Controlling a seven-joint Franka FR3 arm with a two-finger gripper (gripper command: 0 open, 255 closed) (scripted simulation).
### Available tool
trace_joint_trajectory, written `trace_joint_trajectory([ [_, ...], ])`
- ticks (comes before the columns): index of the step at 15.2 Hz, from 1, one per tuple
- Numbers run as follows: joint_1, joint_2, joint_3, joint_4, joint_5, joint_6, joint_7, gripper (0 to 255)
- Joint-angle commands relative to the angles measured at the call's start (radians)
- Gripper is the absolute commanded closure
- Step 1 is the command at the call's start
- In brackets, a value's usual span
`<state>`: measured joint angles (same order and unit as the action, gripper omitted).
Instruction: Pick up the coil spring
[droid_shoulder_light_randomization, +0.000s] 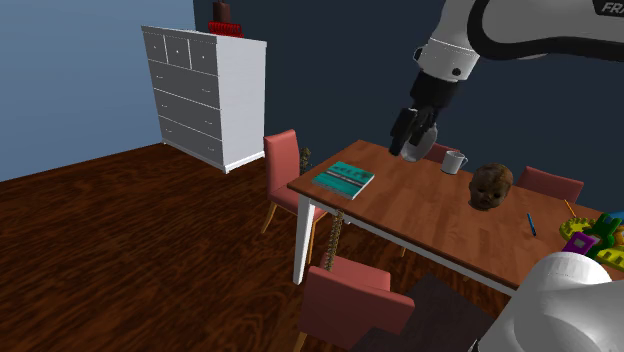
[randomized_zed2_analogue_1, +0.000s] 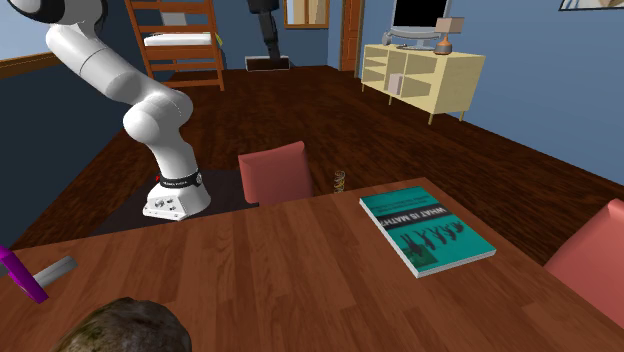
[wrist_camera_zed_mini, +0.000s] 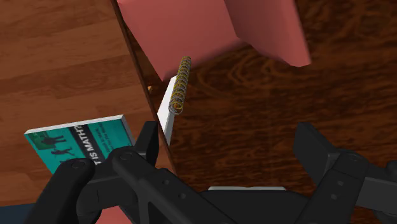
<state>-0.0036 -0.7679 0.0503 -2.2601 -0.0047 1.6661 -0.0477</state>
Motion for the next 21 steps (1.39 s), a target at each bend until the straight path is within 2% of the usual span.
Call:
trace_joint_trajectory([
  [1,0.000,0.000,0.000,0.000,0.000,0.000,0.000,0],
  [6,0.016,-0.011,-0.065,-0.177,-0.009,0.201,-0.109,0],
  [11,0.032,0.033,-0.137,-0.313,-0.014,0.414,-0.225,0],
  [17,0.068,0.169,-0.238,-0.414,0.001,0.686,-0.386,0],
  [21,0.123,0.308,-0.325,-0.440,0.050,0.869,-0.523,0],
])
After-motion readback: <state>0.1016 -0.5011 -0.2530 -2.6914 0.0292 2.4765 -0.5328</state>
